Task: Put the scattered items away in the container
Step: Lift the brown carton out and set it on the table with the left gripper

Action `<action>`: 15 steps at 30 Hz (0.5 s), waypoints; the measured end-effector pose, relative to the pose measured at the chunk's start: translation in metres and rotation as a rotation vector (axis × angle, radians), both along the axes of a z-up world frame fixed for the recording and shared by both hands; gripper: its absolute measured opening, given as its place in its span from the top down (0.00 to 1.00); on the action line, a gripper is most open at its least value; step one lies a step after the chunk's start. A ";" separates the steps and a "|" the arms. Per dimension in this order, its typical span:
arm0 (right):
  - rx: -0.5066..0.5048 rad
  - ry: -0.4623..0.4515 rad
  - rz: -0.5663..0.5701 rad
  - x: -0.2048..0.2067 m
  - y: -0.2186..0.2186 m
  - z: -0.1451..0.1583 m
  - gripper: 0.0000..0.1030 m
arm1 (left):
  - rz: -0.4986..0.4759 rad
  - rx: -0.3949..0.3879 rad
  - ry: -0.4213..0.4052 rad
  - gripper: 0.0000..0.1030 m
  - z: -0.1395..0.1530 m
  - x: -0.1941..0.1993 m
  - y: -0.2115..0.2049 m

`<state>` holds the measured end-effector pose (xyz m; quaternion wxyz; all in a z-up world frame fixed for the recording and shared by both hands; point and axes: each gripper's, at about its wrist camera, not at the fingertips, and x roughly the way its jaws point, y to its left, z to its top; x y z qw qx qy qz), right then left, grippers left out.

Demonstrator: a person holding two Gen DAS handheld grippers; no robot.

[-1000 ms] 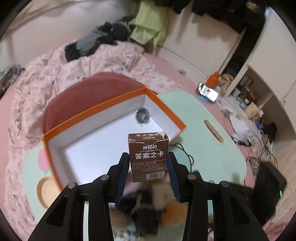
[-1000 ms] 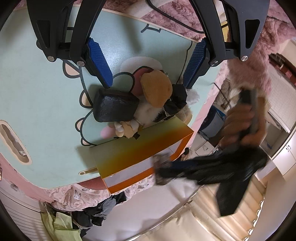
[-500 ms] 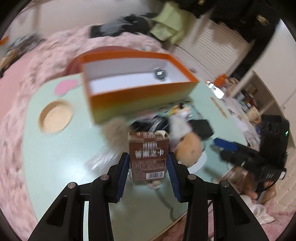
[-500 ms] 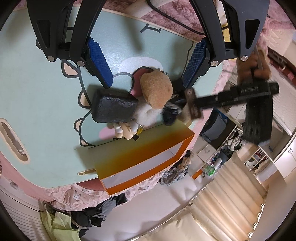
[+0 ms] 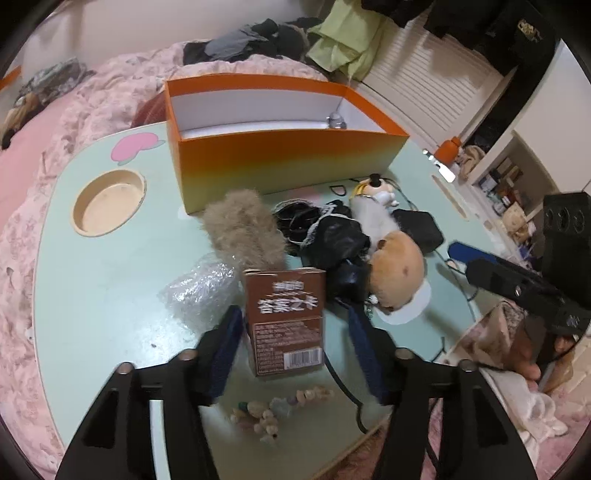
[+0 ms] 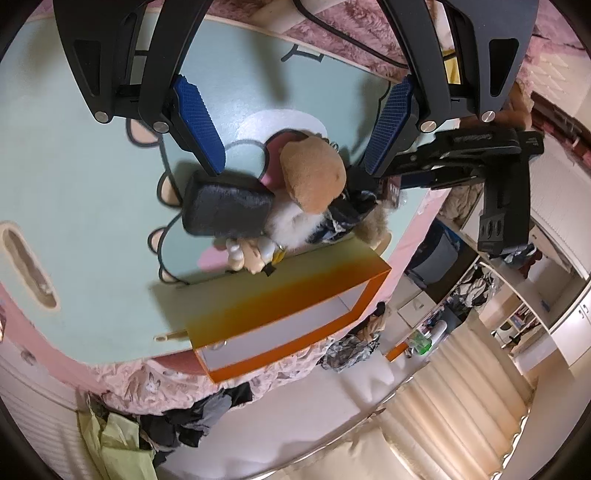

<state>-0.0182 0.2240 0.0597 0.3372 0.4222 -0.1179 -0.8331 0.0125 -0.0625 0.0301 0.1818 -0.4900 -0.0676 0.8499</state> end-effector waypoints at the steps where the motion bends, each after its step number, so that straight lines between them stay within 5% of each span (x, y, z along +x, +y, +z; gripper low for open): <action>1: 0.007 0.014 0.007 -0.002 -0.002 0.006 0.24 | -0.005 0.009 0.006 0.38 0.003 0.002 -0.002; 8: 0.249 0.169 0.033 -0.052 -0.044 0.071 0.26 | 0.016 0.029 0.089 0.32 0.025 0.015 -0.015; 11: 0.339 0.125 0.056 -0.103 -0.067 0.080 0.44 | 0.028 0.041 0.091 0.32 0.026 0.014 -0.022; 15: 0.505 0.082 0.051 -0.160 -0.097 0.067 0.54 | 0.042 0.031 0.103 0.32 0.025 0.015 -0.027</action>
